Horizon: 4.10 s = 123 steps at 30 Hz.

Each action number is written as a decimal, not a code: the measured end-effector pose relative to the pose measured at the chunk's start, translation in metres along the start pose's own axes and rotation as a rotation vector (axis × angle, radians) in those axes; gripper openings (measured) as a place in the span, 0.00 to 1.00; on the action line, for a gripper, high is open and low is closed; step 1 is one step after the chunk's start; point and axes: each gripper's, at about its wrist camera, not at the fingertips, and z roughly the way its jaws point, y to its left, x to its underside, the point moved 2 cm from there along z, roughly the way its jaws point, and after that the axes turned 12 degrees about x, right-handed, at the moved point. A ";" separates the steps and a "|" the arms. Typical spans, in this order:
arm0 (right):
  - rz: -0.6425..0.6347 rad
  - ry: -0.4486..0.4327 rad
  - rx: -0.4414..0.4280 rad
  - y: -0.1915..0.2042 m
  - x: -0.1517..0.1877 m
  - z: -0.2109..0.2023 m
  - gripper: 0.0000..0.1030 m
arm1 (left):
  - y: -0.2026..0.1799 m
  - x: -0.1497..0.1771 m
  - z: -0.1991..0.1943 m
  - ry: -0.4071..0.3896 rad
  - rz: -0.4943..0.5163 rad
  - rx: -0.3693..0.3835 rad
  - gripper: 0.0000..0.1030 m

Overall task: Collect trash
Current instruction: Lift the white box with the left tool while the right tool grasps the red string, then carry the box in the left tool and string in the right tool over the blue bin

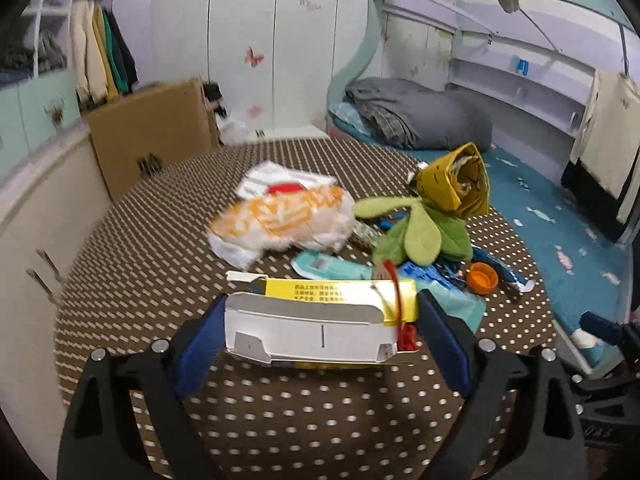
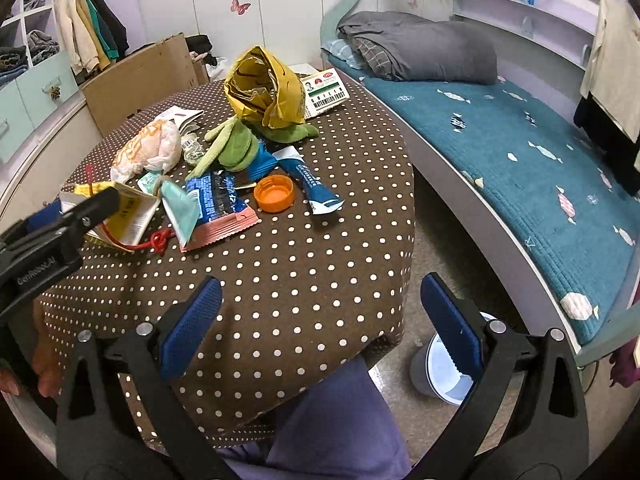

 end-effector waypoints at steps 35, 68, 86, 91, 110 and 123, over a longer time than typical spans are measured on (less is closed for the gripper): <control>-0.123 0.089 -0.344 0.115 -0.019 0.015 0.38 | 0.086 0.019 -0.081 -0.103 -0.085 -0.224 0.87; -0.032 -0.114 -0.304 0.065 -0.048 -0.050 0.07 | 0.031 -0.007 -0.080 -0.165 -0.020 -0.103 0.87; 0.196 -0.157 -0.111 -0.058 -0.034 -0.065 0.07 | -0.088 -0.023 -0.065 -0.178 0.158 0.165 0.87; 0.248 -0.151 -0.065 -0.089 -0.023 -0.064 0.07 | -0.125 -0.022 -0.057 -0.163 0.209 0.233 0.87; 0.500 -0.100 0.140 -0.217 0.027 -0.053 0.07 | -0.272 0.001 -0.008 -0.022 0.400 0.467 0.87; 0.613 -0.008 0.271 -0.278 0.071 -0.025 0.07 | -0.342 0.028 0.041 0.154 0.477 0.548 0.87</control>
